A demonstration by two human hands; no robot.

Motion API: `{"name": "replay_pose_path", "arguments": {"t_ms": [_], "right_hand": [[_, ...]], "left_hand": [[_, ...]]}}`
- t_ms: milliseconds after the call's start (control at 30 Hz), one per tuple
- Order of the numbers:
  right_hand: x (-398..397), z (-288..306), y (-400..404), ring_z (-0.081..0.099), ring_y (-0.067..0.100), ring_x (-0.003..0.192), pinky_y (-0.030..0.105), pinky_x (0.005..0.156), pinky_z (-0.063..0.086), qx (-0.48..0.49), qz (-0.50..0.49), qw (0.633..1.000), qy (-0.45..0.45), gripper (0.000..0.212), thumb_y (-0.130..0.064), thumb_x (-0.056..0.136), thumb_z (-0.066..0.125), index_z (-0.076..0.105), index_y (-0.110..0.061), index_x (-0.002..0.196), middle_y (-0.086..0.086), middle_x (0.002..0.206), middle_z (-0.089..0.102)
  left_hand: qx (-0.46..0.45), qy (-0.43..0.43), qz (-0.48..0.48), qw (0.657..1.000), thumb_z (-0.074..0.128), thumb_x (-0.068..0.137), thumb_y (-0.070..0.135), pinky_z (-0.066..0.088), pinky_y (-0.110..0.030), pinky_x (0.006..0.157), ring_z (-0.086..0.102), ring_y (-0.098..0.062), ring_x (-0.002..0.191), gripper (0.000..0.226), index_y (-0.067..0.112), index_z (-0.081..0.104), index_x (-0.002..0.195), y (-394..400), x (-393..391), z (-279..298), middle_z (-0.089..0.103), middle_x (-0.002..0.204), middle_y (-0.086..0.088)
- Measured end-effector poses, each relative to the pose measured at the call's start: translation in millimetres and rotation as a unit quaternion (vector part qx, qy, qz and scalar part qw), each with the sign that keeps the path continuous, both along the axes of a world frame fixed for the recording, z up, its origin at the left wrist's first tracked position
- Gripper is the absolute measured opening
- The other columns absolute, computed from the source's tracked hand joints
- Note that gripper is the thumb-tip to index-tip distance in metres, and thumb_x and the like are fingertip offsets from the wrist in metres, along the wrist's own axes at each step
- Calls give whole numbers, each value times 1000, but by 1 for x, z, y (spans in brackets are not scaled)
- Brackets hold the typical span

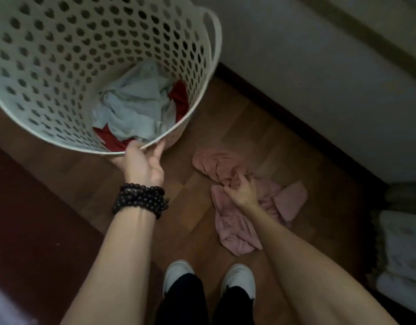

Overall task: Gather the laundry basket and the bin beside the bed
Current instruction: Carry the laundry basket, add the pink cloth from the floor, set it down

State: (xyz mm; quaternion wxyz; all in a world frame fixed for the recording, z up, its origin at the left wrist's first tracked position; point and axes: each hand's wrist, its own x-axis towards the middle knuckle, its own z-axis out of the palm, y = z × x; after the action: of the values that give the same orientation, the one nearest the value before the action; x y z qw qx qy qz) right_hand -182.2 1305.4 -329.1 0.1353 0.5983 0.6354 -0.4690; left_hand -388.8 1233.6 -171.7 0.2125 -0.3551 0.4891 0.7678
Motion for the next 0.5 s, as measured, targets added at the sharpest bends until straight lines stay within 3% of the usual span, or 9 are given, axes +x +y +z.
{"name": "replay_pose_path", "arguments": {"t_ms": [100,167,233,300,333,367,433,500], "right_hand": [[2,-59,8,6,52,152,61,123,14,45,157,979,-119,94,-59,82,69,24,-33,160,30,165,1],[3,-88,14,-2,54,152,72,116,14,42,197,966,-164,88,-56,85,61,14,-43,159,24,167,-11],[7,-107,17,-4,53,154,72,115,17,27,224,958,-177,86,-51,88,59,12,-46,160,22,169,-15],[17,-124,15,14,49,154,62,115,29,50,248,951,-179,77,-53,94,55,18,-40,161,23,170,-1],[22,-131,13,27,47,149,54,113,36,65,259,946,-184,70,-46,98,51,23,-34,161,23,168,12],[27,-134,13,37,45,143,48,111,38,71,264,943,-188,63,-35,101,48,27,-28,160,22,165,23],[34,-128,14,45,42,138,41,113,40,73,242,951,-177,57,-20,100,46,36,-18,156,23,157,38],[34,-100,18,51,41,132,41,109,42,92,186,969,-132,52,-19,98,50,49,-12,149,25,148,49]], "left_hand": [[17,7,11,1000,34,89,-21,60,-57,81,63,-37,109,66,11,36,147,9,-17,-26,50,138,-21],[32,12,13,999,36,90,-18,62,-56,72,63,-37,105,63,2,38,149,14,-31,-38,50,141,-27],[49,15,14,999,39,95,-12,63,-53,71,63,-38,109,52,1,44,145,13,-45,-45,54,139,-25],[52,-4,-50,997,51,100,2,64,-38,76,69,-19,93,29,2,55,129,13,-54,-60,61,133,-16],[41,-26,-75,996,57,100,11,62,-29,80,70,-7,83,19,7,59,119,14,-58,-66,64,127,-10],[61,-38,-78,994,58,100,13,61,-28,83,71,-6,84,19,7,60,118,16,-59,-69,66,123,-8],[77,-10,-81,994,45,103,2,62,-43,81,66,-29,118,36,-1,52,139,10,-57,-66,61,136,-18],[89,-39,-42,994,33,99,-10,61,-53,77,51,-48,132,48,-7,42,146,7,-57,-48,50,144,-30]]}}
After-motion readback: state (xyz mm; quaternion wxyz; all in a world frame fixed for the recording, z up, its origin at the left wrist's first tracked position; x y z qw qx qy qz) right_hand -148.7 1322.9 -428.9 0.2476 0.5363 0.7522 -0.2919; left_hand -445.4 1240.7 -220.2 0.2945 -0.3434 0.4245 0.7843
